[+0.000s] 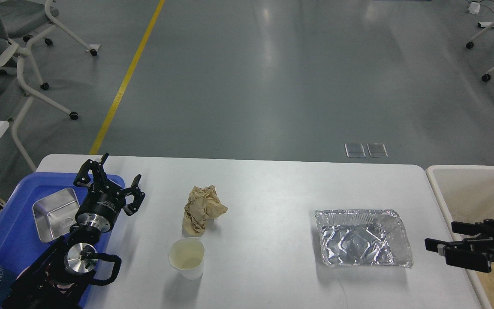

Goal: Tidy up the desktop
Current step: 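Reach the right gripper to the foil tray edge nearest it and grasp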

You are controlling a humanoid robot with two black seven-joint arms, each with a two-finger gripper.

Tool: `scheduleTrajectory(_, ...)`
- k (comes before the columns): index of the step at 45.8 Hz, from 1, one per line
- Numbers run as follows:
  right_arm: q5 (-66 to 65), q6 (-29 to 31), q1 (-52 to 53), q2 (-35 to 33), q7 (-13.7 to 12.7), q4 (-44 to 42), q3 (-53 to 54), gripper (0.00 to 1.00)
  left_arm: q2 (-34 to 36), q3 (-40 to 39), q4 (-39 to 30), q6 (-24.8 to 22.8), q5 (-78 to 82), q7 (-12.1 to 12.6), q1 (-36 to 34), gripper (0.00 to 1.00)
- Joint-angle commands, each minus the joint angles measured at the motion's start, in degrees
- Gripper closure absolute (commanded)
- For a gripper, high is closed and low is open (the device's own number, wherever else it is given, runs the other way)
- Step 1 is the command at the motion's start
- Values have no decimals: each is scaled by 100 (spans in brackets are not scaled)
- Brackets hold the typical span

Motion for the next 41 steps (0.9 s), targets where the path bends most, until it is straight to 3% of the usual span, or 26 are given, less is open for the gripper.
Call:
scheduleTrajectory(1,120,61,92,679,8,-673,12,0,0,9,1,3,-1,11,2,4)
scheduleTrajectory(6,23,96,215,1427,-10,-1359,-49,0,0,9,1,3,-1,20,28,4)
scheduleTrajectory(22,-74,579,259,2271,-18,-2827,-190,0,0,149,1,11,8,11,116,4)
scheduleTrajectory(32,-153,826,549,2631,-45,-3338,-382,0,9,158,1,11,8,20,116,4)
scheduleTrajectory(41,-144,817,1147,2640,-273,-3390,-1051,0,9,158,1,11,8,20,125,4)
